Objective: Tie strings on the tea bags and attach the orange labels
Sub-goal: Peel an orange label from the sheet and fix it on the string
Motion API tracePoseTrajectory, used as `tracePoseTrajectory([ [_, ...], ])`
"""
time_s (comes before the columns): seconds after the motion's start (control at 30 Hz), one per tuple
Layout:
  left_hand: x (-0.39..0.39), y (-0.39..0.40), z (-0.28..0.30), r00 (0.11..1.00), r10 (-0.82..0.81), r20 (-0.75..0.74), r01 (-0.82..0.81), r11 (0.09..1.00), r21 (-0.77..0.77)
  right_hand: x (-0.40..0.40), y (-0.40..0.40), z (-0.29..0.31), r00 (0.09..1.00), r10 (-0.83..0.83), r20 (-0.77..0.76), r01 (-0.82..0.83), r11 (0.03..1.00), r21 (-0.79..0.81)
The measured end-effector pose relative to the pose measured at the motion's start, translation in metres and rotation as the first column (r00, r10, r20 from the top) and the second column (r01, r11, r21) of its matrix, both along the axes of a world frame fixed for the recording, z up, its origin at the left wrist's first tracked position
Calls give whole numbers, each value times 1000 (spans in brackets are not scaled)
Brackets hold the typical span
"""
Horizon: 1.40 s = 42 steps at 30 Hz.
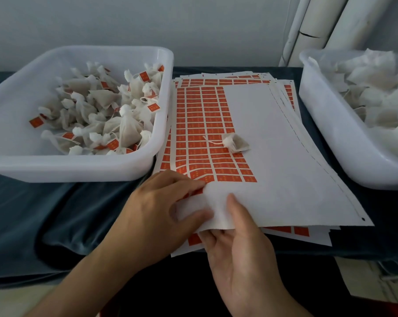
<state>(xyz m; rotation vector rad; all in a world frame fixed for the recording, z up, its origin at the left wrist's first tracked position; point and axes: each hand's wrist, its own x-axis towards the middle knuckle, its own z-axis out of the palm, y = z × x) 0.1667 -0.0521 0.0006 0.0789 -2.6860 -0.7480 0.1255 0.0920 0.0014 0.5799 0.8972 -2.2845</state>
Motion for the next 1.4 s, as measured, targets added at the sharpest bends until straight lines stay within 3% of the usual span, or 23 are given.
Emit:
tracePoseTrajectory([
  [0.6, -4, -4, -1, 996, 84, 13, -85, 968, 236, 1, -2, -3, 999, 20, -30, -19, 999, 36],
  [0.83, -7, 0, -3, 988, 151, 19, -152, 964, 220, 2, -3, -3, 999, 21, -25, -19, 998, 53],
  [1.13, -9, 3, -3, 979, 206, -8, -204, 975, 90, 3, -2, 2, 1000, 14, 11, -14, 998, 54],
  [1.27, -9, 3, -3, 969, 207, -137, -220, 971, -91, 5, 1, 3, 998, 24, 57, -27, 999, 44],
  [1.4, -8, 2, -2, 943, 236, -235, -276, 948, -156, 4, 3, 4, 995, 24, 92, -29, 998, 53],
])
